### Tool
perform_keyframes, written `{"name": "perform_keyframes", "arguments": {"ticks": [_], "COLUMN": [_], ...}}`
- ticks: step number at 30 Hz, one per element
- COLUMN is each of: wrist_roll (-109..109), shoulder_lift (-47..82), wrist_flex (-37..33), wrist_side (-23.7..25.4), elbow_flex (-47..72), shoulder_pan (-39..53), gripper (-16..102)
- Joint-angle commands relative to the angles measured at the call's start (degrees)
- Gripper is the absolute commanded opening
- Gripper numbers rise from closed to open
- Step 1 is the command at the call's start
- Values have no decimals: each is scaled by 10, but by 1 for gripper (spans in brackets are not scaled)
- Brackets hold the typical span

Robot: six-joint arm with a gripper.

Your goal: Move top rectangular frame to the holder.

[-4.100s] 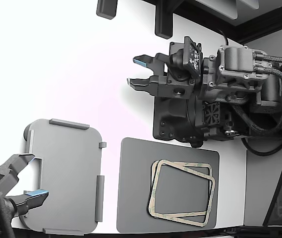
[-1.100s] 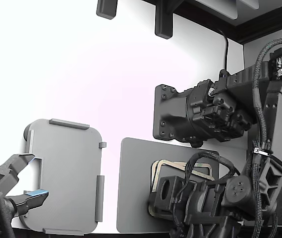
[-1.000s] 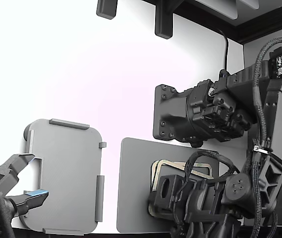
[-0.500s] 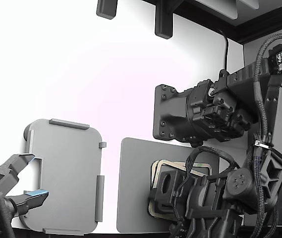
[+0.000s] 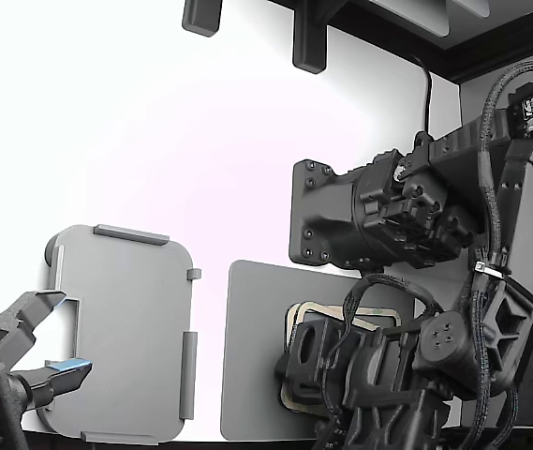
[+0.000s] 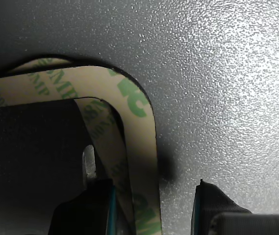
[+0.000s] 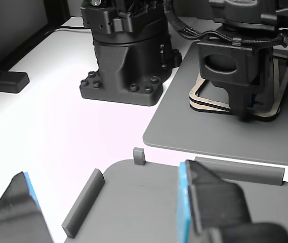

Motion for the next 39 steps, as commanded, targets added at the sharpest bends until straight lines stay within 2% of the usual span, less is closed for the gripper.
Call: {"name": "perform_keyframes", "arguments": {"ticks": [1, 9, 19, 22, 26, 27, 33, 39], "wrist_roll": [-4, -5, -4, -5, -1, -1, -5, 54], "shoulder_lift": [17, 17, 16, 16, 15, 15, 14, 12], "wrist_flex": [-4, -4, -2, -3, -4, -1, 38, 142], "wrist_side": [-1, -1, 0, 1, 7, 7, 11, 41], "elbow_flex": [-9, -9, -10, -9, -9, -11, -49, -162], "shoulder_pan": [-11, -17, -19, -20, -21, -21, -21, -33], "gripper": [60, 53, 29, 16, -8, -10, -11, -11]}}
